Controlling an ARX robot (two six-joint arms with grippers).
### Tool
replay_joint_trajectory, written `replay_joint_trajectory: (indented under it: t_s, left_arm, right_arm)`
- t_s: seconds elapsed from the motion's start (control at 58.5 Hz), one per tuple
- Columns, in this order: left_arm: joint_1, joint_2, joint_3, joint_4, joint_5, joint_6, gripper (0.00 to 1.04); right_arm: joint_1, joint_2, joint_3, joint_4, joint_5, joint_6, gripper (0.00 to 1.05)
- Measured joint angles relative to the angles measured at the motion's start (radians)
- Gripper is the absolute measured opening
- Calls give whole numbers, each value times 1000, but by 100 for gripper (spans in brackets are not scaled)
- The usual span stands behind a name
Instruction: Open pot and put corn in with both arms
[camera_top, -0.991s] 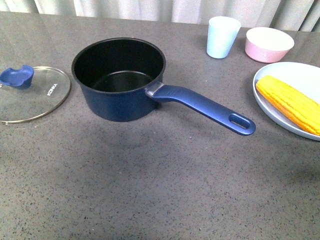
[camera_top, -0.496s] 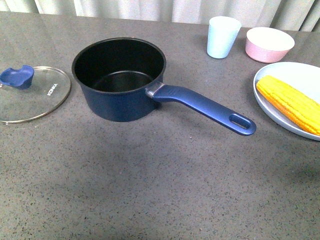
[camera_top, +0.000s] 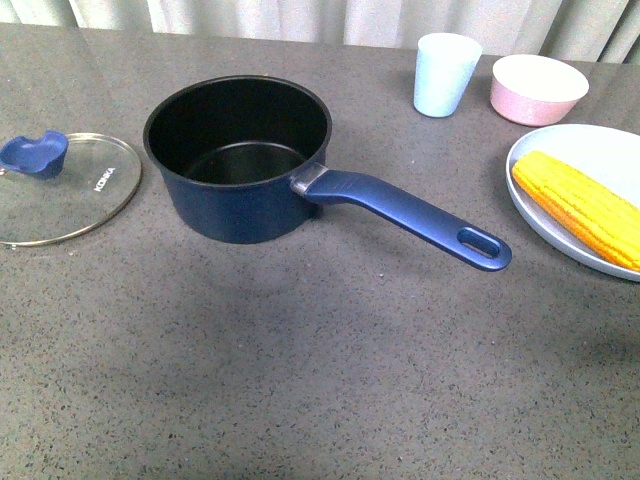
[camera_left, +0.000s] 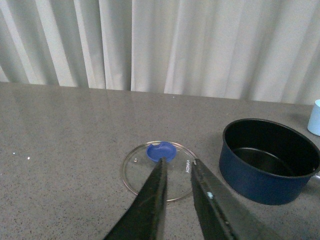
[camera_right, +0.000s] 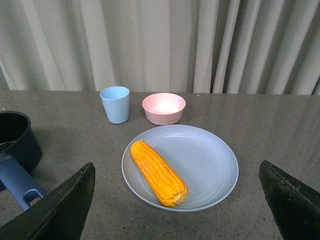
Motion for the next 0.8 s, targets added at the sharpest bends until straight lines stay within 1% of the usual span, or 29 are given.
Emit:
replay_joint_trajectory:
  t_s: [0.068,0.103,0.12,0.137,0.171,0.188,0.222,0.239,0.274,0.342,0.376,0.462,0.53,0.598,0.684,0.803]
  left_arm:
    - [0,0,0,0,0,0,35]
    - [0,0,0,0,0,0,44]
    - [0,0,0,0,0,0,49]
    - [0,0,0,0,0,0,53]
    - [0,0,0,0,0,0,62]
    - [0,0,0,0,0,0,67]
    - [0,0,0,0,0,0,76]
    - [0,0,0,0,0,0,77]
    - [0,0,0,0,0,0,84]
    - [0,0,0,0,0,0,95]
    - [0,0,0,0,0,2,98]
    - [0,0,0,0,0,1,96]
    - [0,0,0,0,0,1,96]
    - [0,0,0,0,0,1,96]
    - [0,0,0,0,0,1,96]
    - [0,0,0,0,0,1,96]
  right_arm:
    - [0,0,0,0,0,0,96]
    - [-2,10,5,-14,-8,13,96]
    - [-10,32,25,-55,-22,26,96]
    - [-29,90,64,-172,-67,64,96]
    - [-84,221,127,-298,-117,90,96]
    - [-108,272,142,-311,-134,92,96]
    - [-165,379,166,-286,-162,88,96]
    - [-187,418,176,-261,-171,84,96]
    - [-211,479,196,-217,-181,69,96]
    - [-238,594,240,-121,-197,37,96]
    - [-240,653,264,-73,-197,13,96]
    - [-225,813,331,47,-187,-56,96]
    - [-177,1038,410,178,-151,-150,96]
    - [-135,1241,490,268,-130,-220,96]
    - [-104,1406,570,294,-119,-261,96]
    - [-71,1574,664,289,-115,-301,96]
